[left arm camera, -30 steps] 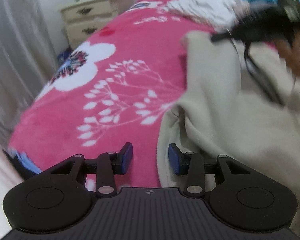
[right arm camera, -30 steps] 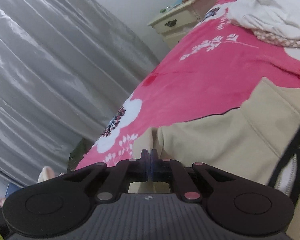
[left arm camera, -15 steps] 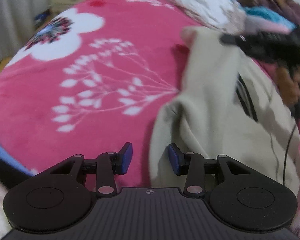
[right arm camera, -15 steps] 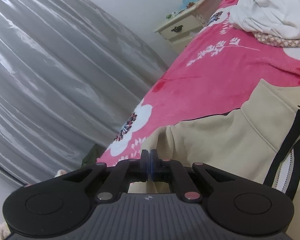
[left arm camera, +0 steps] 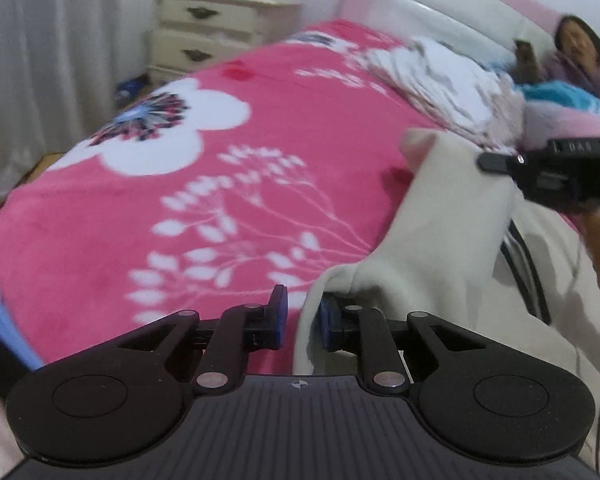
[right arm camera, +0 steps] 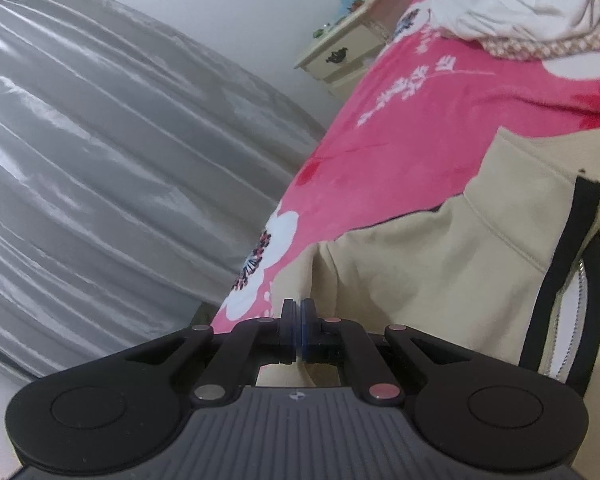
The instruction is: Fold clothes
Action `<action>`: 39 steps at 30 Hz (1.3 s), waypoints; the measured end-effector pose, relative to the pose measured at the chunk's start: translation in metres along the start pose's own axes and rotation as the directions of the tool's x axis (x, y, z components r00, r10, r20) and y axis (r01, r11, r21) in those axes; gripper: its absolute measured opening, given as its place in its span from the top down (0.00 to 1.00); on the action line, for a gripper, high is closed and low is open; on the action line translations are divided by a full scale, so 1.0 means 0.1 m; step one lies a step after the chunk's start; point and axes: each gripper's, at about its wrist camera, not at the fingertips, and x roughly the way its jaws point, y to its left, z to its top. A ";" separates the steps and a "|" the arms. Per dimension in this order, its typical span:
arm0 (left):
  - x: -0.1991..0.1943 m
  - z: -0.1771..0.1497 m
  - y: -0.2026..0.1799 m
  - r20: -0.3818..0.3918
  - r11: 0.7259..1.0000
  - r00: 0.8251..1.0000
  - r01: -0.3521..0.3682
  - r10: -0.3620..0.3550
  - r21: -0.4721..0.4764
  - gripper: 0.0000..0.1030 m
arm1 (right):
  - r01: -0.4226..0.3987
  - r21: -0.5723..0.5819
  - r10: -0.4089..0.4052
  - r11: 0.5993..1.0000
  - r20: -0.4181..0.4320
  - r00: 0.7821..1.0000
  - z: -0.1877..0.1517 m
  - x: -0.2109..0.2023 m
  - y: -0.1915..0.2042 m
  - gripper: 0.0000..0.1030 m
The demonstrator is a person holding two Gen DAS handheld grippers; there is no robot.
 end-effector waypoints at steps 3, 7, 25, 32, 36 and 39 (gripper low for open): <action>-0.01 -0.03 0.10 0.017 0.994 1.000 0.020 -0.018 -0.108 0.85 | 0.046 -0.023 -0.046 0.999 -0.012 0.999 -0.02 0.10 -0.01 0.97; -0.01 -0.04 0.18 0.001 0.978 1.000 0.015 -0.015 -0.209 0.85 | 0.197 -0.159 -0.212 0.968 -0.082 0.974 -0.10 0.39 -0.01 0.97; -0.13 -0.06 0.18 -0.048 0.975 0.998 -0.042 0.033 -0.220 0.82 | 0.301 -0.203 -0.299 0.932 0.038 0.953 0.01 0.07 0.12 0.79; -0.25 -0.04 0.18 -0.043 0.972 0.997 -0.072 0.065 -0.223 0.82 | 0.261 -0.191 -0.274 0.946 -0.048 0.960 -0.24 -0.73 0.20 0.65; -0.53 -0.06 0.10 0.036 0.980 0.990 -0.127 0.134 -0.153 0.82 | 0.302 -0.172 -0.320 0.938 -0.089 0.943 -0.45 -1.25 0.22 0.63; -0.79 -0.09 -0.01 0.106 0.984 0.983 -0.134 0.147 -0.121 0.77 | 0.329 -0.133 -0.346 0.935 -0.133 0.929 -0.68 -1.58 0.24 0.60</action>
